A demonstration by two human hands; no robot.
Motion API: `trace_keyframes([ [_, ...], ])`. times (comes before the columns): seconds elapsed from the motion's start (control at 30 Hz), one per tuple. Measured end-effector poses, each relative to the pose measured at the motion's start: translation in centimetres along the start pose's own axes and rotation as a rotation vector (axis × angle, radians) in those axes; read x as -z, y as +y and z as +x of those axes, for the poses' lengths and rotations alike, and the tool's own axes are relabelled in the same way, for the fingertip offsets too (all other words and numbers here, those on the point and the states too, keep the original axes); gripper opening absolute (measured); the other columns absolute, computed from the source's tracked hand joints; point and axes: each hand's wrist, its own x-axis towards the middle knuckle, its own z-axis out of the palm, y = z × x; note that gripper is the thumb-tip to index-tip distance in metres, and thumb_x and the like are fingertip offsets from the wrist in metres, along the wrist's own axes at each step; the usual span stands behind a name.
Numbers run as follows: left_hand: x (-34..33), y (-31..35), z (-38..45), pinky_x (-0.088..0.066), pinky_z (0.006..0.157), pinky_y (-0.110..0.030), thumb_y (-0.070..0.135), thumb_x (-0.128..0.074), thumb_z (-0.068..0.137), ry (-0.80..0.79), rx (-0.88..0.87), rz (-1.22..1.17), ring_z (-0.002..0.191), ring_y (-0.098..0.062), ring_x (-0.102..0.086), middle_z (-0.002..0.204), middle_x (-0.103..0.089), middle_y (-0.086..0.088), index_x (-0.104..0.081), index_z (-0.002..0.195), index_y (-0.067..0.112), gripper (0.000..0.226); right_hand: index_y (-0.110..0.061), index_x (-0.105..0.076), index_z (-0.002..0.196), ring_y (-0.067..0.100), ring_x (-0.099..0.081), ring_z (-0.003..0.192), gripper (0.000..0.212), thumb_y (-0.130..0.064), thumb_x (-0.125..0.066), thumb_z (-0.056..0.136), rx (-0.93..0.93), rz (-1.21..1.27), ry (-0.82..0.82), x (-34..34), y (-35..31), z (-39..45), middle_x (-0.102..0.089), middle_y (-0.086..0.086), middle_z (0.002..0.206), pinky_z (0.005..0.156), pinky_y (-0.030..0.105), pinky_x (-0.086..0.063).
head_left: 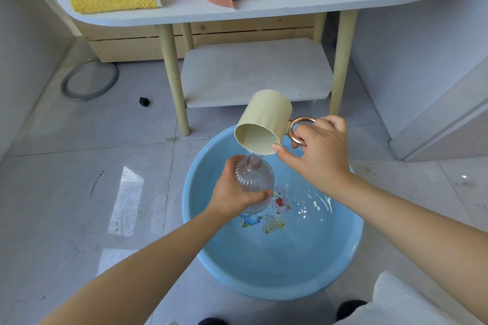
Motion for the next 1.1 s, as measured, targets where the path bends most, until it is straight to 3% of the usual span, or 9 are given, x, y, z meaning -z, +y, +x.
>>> trace_keyframes([
  [0.37,-0.01,0.13,0.02,-0.043,0.075,-0.010,0.026,-0.089,0.061,-0.004,0.010,0.003,0.099,0.003,-0.055,0.109,-0.055,0.021,-0.037,0.117,0.039,0.078,-0.013,-0.051,0.055,0.020,-0.043,0.056,0.045,-0.051,-0.060,0.076,0.112,-0.050,0.055,-0.10,0.13,0.25,-0.032,-0.012,0.055,0.085,0.032,-0.029],
  [0.53,0.07,0.14,-0.04,-0.043,0.071,-0.011,0.027,-0.088,0.060,-0.007,0.021,-0.004,0.097,0.004,-0.056,0.107,-0.056,0.020,-0.038,0.116,0.040,0.076,-0.011,-0.051,0.056,0.021,-0.045,0.055,0.044,-0.049,-0.063,0.076,0.157,-0.053,0.096,-0.10,0.11,0.38,-0.043,-0.007,0.050,0.086,0.033,-0.031],
  [0.63,0.03,0.05,0.01,-0.044,0.073,-0.014,0.035,-0.086,0.055,-0.005,0.023,-0.007,0.099,0.001,-0.056,0.109,-0.056,0.020,-0.038,0.117,0.041,0.079,-0.011,-0.051,0.056,0.021,-0.044,0.055,0.044,-0.048,-0.064,0.076,0.181,-0.062,0.105,-0.11,0.07,0.48,-0.043,-0.006,0.050,0.087,0.033,-0.031],
  [0.93,-0.05,-0.08,0.19,-0.046,0.076,-0.015,0.028,-0.089,0.060,0.005,0.013,-0.018,0.101,0.000,-0.056,0.109,-0.056,0.019,-0.039,0.117,0.039,0.077,-0.011,-0.050,0.059,0.021,-0.045,0.057,0.045,-0.049,-0.064,0.077,0.233,-0.092,0.090,-0.16,0.09,0.49,-0.045,-0.004,0.049,0.089,0.034,-0.032],
  [1.1,-0.07,-0.17,0.21,-0.045,0.078,-0.016,0.031,-0.089,0.057,0.010,0.013,-0.008,0.102,0.000,-0.055,0.111,-0.056,0.020,-0.040,0.118,0.039,0.079,-0.014,-0.049,0.057,0.017,-0.040,0.056,0.046,-0.054,-0.059,0.077,0.068,-0.024,0.040,-0.13,-0.29,0.34,-0.037,-0.012,0.052,0.086,0.032,-0.030],
])
